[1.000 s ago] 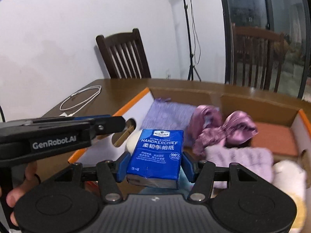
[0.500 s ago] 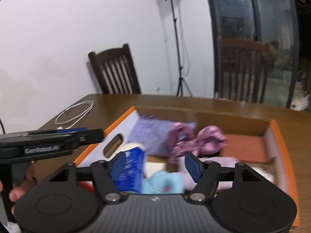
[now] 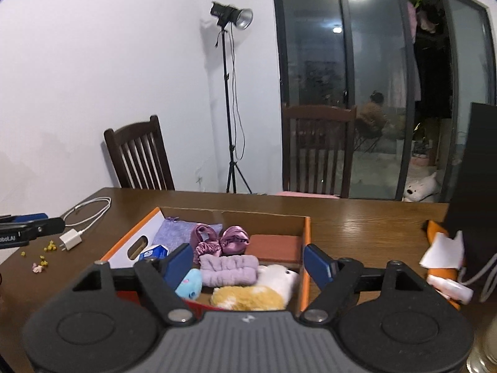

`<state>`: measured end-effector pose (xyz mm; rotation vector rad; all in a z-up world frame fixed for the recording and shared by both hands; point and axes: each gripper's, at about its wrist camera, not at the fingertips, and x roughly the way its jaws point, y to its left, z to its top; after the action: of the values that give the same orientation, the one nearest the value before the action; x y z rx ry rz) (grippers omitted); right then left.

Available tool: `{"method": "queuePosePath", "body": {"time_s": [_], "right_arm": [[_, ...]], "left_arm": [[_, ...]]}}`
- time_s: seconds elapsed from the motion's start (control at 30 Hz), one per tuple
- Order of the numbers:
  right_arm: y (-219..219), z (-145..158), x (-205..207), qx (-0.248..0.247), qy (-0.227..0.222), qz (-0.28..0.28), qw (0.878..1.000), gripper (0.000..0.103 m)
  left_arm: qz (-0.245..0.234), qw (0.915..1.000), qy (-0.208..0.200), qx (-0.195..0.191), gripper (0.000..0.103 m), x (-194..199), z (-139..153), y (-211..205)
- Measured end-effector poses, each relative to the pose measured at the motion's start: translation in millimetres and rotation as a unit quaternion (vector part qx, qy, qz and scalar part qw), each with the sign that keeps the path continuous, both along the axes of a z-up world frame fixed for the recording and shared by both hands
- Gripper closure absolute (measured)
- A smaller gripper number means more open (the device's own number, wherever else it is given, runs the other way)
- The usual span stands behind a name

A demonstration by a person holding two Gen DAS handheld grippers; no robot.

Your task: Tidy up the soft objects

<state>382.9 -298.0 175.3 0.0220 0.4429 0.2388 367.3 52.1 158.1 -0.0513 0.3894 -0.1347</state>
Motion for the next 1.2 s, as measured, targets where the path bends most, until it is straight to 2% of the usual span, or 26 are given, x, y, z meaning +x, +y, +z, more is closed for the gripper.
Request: {"method": "queuePosePath", "body": {"time_s": [0.17, 0.27, 0.3, 0.4, 0.5, 0.67, 0.8, 0.87, 1.0, 1.1, 1.2], "right_arm": [[-10.6, 7.8, -39.5, -0.006, -0.024, -0.01, 1.0, 0.023], [-12.5, 8.0, -66.1, -0.001, -0.053, -0.015, 0.998, 0.018], [-12.7, 6.2, -75.5, 0.0, -0.064, -0.018, 0.998, 0.015], [-11.2, -1.3, -103.6, -0.008, -0.087, -0.019, 0.996, 0.015], [-6.1, -12.0, -130.8, -0.014, -0.103, -0.016, 0.994, 0.013], [4.4, -22.9, -169.7, -0.009, -0.122, -0.017, 0.992, 0.01], [13.5, -26.7, -205.7, -0.006, -0.129, -0.011, 0.992, 0.01], [18.4, -30.7, -225.6, -0.003, -0.132, -0.007, 0.991, 0.009], [28.1, -44.2, -267.6, -0.014, -0.14, 0.003, 0.99, 0.008], [35.3, -52.1, -295.4, -0.021, -0.154, -0.002, 0.988, 0.003], [40.4, -60.4, -317.6, -0.007, -0.159, -0.004, 0.987, 0.001]], "left_arm": [[0.005, 0.9998, -0.015, 0.009, 0.03, -37.0, 4.2, -9.8], [0.019, 0.999, -0.039, 0.013, 0.026, -66.9, 4.0, -14.6], [0.026, 0.9983, -0.05, 0.015, 0.023, -78.4, 2.4, -16.3], [0.037, 0.9963, -0.073, 0.025, 0.02, -108.5, -5.1, -21.3], [0.044, 0.9942, -0.094, 0.026, 0.009, -136.8, -14.1, -26.6], [0.053, 0.9911, -0.117, 0.034, 0.007, -180.7, -24.2, -34.0], [0.049, 0.9877, -0.145, 0.03, 0.0, -221.7, -29.0, -34.3], [0.044, 0.9854, -0.159, 0.042, 0.0, -240.2, -33.2, -34.6], [0.055, 0.9851, -0.159, 0.033, 0.0, -270.5, -43.9, -33.1], [0.063, 0.9858, -0.152, 0.031, 0.0, -292.0, -57.0, -33.2], [0.066, 0.9867, -0.145, 0.032, 0.0, -312.0, -71.5, -35.5]]}}
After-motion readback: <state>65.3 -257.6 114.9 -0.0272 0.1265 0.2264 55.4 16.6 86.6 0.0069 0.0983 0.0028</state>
